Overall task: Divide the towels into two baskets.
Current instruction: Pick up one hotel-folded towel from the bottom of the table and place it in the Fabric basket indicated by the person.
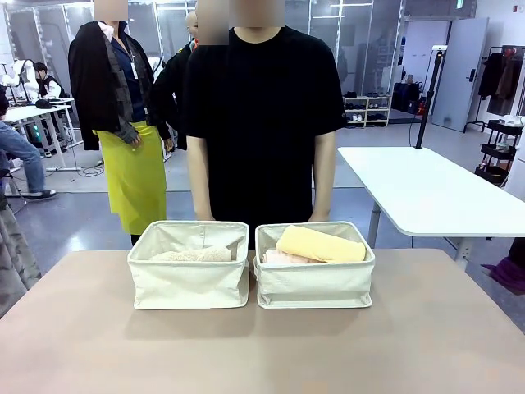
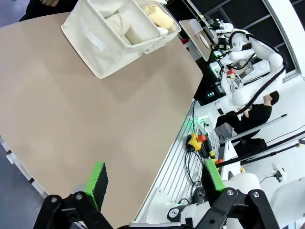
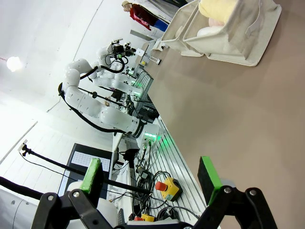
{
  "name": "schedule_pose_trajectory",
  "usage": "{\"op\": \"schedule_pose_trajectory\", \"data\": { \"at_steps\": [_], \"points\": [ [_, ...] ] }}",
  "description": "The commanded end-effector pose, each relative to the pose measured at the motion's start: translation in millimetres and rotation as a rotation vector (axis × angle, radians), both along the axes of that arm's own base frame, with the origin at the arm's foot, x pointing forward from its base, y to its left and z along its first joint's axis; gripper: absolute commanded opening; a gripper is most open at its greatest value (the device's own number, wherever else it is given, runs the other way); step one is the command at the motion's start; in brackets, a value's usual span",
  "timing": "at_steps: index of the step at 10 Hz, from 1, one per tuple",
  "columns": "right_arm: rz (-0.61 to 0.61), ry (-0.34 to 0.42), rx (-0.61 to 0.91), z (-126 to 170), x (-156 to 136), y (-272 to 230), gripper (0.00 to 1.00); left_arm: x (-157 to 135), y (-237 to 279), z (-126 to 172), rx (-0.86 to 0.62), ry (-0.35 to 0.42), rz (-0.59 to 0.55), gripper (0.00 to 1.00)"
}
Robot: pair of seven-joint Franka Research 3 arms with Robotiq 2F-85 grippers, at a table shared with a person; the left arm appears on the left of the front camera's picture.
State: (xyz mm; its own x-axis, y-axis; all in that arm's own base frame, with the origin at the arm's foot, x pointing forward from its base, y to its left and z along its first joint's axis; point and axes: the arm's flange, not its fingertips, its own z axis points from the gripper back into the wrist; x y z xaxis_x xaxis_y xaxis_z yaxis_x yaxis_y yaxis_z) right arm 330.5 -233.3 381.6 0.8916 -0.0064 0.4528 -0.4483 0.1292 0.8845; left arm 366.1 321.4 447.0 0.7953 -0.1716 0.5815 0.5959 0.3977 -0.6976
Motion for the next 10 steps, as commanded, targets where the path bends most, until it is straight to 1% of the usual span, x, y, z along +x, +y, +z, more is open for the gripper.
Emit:
{"op": "schedule_pose_trajectory", "data": {
  "at_steps": [1, 10],
  "points": [
    [0.004, -0.001, 0.000, 1.8, -1.2, 1.6, 1.00, -7.1, -3.9, 1.2, -0.005, -0.005, 0.005, 1.00],
    [0.004, -0.001, 0.000, 1.8, -1.2, 1.6, 1.00, -7.1, -3.9, 1.2, -0.005, -0.005, 0.005, 1.00]
  ]
}}
